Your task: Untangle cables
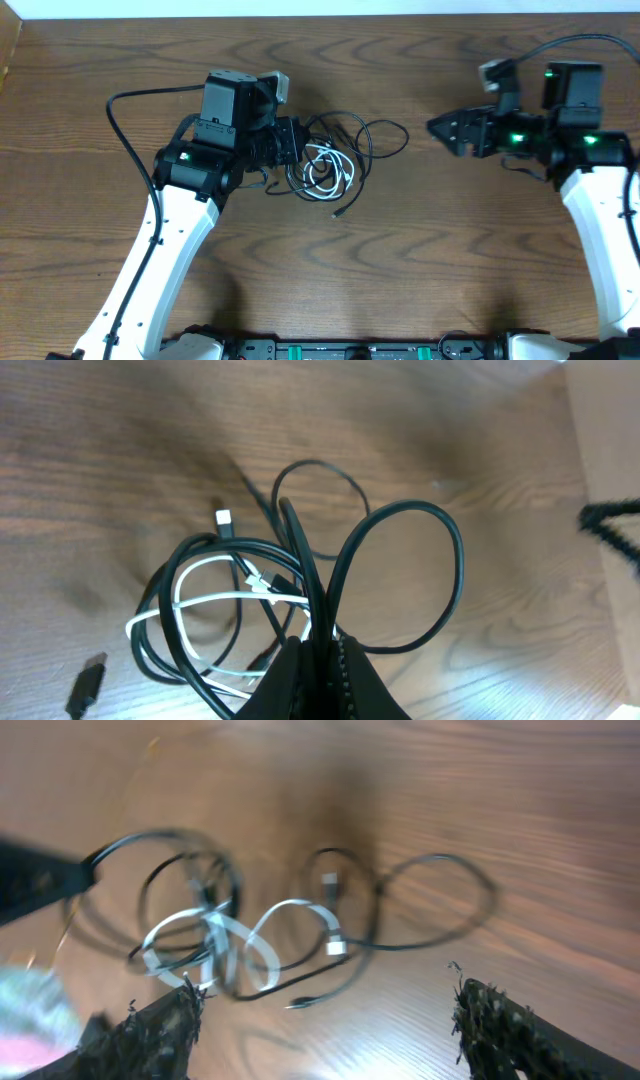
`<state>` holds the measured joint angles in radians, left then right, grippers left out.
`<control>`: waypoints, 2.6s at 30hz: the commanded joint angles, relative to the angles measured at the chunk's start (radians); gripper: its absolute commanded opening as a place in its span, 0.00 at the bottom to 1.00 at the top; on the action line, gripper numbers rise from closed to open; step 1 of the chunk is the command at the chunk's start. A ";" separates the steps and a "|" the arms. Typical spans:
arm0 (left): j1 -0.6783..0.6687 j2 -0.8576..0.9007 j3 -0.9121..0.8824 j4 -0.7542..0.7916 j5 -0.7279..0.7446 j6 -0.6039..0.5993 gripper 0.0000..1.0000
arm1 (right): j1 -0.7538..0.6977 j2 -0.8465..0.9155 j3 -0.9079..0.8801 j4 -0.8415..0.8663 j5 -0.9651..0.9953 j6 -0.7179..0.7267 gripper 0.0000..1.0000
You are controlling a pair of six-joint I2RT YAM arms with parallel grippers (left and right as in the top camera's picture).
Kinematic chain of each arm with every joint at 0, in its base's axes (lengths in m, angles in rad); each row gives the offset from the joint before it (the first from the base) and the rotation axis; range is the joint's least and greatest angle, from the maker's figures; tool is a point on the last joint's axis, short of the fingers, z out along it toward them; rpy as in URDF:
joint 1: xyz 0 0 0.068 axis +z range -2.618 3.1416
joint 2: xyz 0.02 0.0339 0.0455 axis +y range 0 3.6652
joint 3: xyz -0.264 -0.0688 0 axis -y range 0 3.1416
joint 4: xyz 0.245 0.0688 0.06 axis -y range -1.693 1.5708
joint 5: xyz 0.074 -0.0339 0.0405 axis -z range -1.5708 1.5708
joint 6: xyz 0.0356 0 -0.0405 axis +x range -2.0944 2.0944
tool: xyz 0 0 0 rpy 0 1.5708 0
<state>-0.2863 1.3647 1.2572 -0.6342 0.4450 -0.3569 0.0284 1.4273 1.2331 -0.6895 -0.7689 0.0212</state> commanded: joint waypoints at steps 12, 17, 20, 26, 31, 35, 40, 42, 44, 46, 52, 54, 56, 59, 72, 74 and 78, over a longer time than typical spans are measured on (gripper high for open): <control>-0.001 -0.018 0.016 0.057 0.014 -0.354 0.08 | 0.301 0.051 0.014 0.166 0.019 0.053 0.74; -0.001 -0.018 0.016 0.061 0.015 -0.488 0.08 | 0.365 0.076 0.014 0.211 0.019 0.054 0.73; -0.001 -0.018 0.016 0.060 0.016 -0.542 0.08 | 0.400 0.098 0.014 0.246 0.035 0.054 0.72; -0.001 -0.018 0.016 0.060 0.019 -0.566 0.08 | 0.463 0.151 0.014 0.304 0.063 0.054 0.64; -0.001 -0.018 0.016 0.060 0.019 -0.566 0.08 | 0.484 0.196 0.014 0.320 0.086 0.072 0.56; -0.001 -0.018 0.016 0.060 0.019 -0.566 0.08 | 0.488 0.224 0.014 0.348 0.086 0.087 0.43; -0.001 -0.018 0.016 0.048 0.006 -0.561 0.12 | 0.472 0.208 0.014 0.390 0.143 0.159 0.03; -0.001 -0.018 0.016 0.029 -0.033 -0.554 0.13 | 0.456 0.199 0.014 0.405 0.142 0.185 0.01; -0.001 -0.018 0.016 -0.001 -0.080 -0.554 0.14 | 0.439 0.191 0.014 0.407 0.143 0.214 0.01; -0.001 -0.018 0.016 -0.030 -0.127 -0.554 0.15 | 0.423 0.187 0.014 0.399 0.142 0.246 0.01; -0.001 -0.018 0.012 -0.076 -0.196 -0.509 0.16 | 0.390 0.187 0.014 0.356 0.175 0.326 0.01; -0.001 -0.018 0.008 -0.076 -0.204 -0.468 0.16 | 0.381 0.187 0.014 0.348 0.179 0.329 0.01; -0.001 -0.017 0.005 -0.076 -0.203 -0.410 0.16 | 0.372 0.186 0.014 0.337 0.179 0.331 0.01; -0.013 -0.002 0.003 -0.089 -0.200 -0.360 0.17 | 0.356 0.181 0.014 0.326 0.176 0.342 0.01; -0.172 0.237 0.001 0.002 -0.147 -0.285 0.28 | 0.272 0.174 0.014 0.233 0.177 0.389 0.01; -0.201 0.268 0.001 0.048 -0.122 -0.213 0.28 | 0.272 0.174 0.014 0.227 0.183 0.390 0.01; -0.245 0.308 0.001 0.080 -0.117 -0.103 0.29 | 0.271 0.174 0.014 0.223 0.188 0.389 0.01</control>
<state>-0.5076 1.6527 1.2572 -0.5632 0.3096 -0.5854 0.3008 1.6314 1.2335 -0.4641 -0.5827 0.4019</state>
